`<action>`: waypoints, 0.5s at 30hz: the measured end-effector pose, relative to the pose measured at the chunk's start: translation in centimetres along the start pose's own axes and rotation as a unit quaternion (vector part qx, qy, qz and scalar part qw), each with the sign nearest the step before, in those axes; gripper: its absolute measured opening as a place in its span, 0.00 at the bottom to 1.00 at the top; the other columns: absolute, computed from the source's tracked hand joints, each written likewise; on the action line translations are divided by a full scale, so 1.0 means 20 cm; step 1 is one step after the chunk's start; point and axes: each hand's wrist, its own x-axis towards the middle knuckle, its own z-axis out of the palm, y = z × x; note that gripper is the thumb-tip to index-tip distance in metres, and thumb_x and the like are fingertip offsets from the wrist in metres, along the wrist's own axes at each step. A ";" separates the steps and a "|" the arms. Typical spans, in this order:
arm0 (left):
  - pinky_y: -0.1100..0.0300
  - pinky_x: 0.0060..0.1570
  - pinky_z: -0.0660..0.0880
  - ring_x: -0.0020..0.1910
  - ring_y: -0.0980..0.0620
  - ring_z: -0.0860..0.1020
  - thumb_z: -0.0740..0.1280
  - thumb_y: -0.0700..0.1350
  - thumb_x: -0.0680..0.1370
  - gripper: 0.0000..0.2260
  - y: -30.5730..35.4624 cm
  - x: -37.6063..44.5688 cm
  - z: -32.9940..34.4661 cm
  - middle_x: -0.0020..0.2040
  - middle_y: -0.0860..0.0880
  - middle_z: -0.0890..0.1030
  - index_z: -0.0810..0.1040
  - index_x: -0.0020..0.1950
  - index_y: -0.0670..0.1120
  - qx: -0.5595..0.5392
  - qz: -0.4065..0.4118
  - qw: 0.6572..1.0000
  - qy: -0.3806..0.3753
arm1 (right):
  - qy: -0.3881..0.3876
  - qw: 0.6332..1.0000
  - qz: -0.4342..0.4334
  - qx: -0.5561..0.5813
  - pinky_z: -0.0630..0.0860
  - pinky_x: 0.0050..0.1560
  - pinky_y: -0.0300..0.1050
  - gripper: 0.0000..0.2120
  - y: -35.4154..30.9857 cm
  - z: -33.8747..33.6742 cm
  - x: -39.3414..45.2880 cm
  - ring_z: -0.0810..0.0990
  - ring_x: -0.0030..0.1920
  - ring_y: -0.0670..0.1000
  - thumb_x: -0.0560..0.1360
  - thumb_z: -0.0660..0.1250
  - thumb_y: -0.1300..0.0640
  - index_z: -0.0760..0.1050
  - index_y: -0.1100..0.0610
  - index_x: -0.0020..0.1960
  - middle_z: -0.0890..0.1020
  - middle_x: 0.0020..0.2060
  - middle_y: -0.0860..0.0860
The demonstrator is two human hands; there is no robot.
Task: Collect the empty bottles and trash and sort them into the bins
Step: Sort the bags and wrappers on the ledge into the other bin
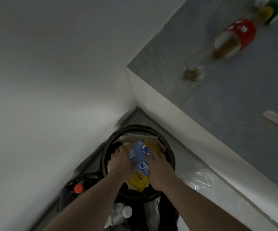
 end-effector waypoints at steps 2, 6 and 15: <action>0.47 0.63 0.74 0.70 0.41 0.69 0.72 0.59 0.75 0.35 0.00 0.09 0.07 0.71 0.44 0.70 0.60 0.74 0.47 0.017 -0.011 1.000 -0.004 | -0.020 1.000 0.017 -0.006 0.67 0.74 0.52 0.38 0.06 0.09 0.08 0.59 0.77 0.57 0.77 0.68 0.53 0.53 0.50 0.81 0.52 0.80 0.49; 0.45 0.65 0.72 0.74 0.42 0.65 0.74 0.57 0.74 0.42 0.00 0.20 0.12 0.76 0.44 0.64 0.53 0.79 0.46 0.081 -0.003 0.997 0.005 | -0.055 0.998 0.031 -0.013 0.70 0.71 0.53 0.37 0.13 0.22 0.19 0.61 0.76 0.57 0.76 0.68 0.53 0.55 0.54 0.80 0.55 0.79 0.54; 0.47 0.69 0.69 0.75 0.42 0.65 0.70 0.63 0.74 0.41 0.04 -0.10 -0.20 0.77 0.44 0.63 0.56 0.79 0.46 -0.027 -0.003 1.000 0.014 | -0.004 0.996 0.050 0.076 0.63 0.76 0.49 0.41 -0.03 -0.04 -0.19 0.56 0.78 0.55 0.77 0.67 0.52 0.47 0.50 0.82 0.50 0.80 0.50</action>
